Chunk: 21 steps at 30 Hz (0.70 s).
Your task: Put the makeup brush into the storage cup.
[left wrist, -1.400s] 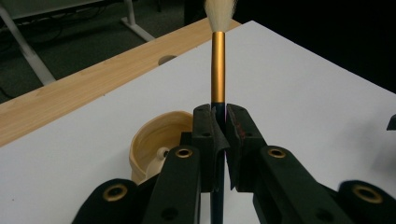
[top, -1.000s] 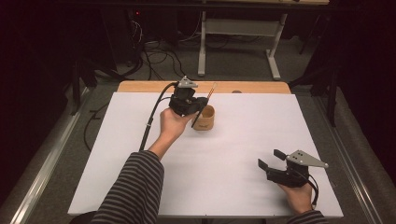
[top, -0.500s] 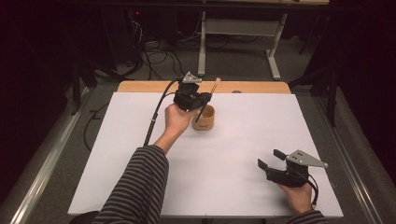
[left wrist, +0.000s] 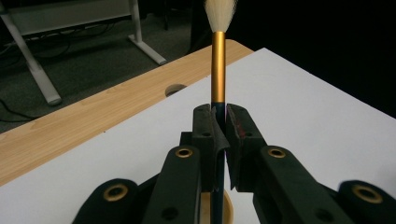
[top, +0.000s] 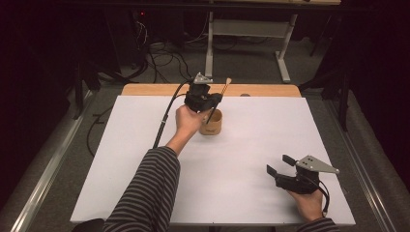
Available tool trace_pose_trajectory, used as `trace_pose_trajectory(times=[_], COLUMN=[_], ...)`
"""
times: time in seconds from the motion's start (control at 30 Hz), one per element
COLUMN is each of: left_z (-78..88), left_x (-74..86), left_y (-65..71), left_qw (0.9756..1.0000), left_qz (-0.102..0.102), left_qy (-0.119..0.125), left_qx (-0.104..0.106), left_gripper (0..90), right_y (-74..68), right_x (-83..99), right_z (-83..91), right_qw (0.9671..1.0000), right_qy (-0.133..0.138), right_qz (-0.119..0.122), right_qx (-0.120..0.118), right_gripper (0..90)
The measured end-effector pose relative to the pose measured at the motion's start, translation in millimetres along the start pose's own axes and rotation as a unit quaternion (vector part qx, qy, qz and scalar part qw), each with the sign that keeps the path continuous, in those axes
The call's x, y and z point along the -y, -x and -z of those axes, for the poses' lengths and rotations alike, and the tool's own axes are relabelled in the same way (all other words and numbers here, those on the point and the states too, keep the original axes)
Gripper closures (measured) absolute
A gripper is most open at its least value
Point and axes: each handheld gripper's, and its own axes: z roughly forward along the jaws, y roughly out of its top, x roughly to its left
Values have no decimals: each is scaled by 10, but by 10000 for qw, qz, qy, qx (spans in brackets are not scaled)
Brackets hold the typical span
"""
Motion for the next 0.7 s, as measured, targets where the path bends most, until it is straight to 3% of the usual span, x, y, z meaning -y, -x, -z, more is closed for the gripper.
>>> trace_pose_trajectory(times=[0.7], left_z=[-166], left_x=[34], left_y=[-73], left_qw=[9997], left_qz=[31], left_qy=[210], left_qx=[-73], left_gripper=[833], right_y=[0], right_x=[0], right_z=[-6], right_qw=[10000], right_qy=[9], right_qz=[47], right_qx=[-83], right_gripper=[256])
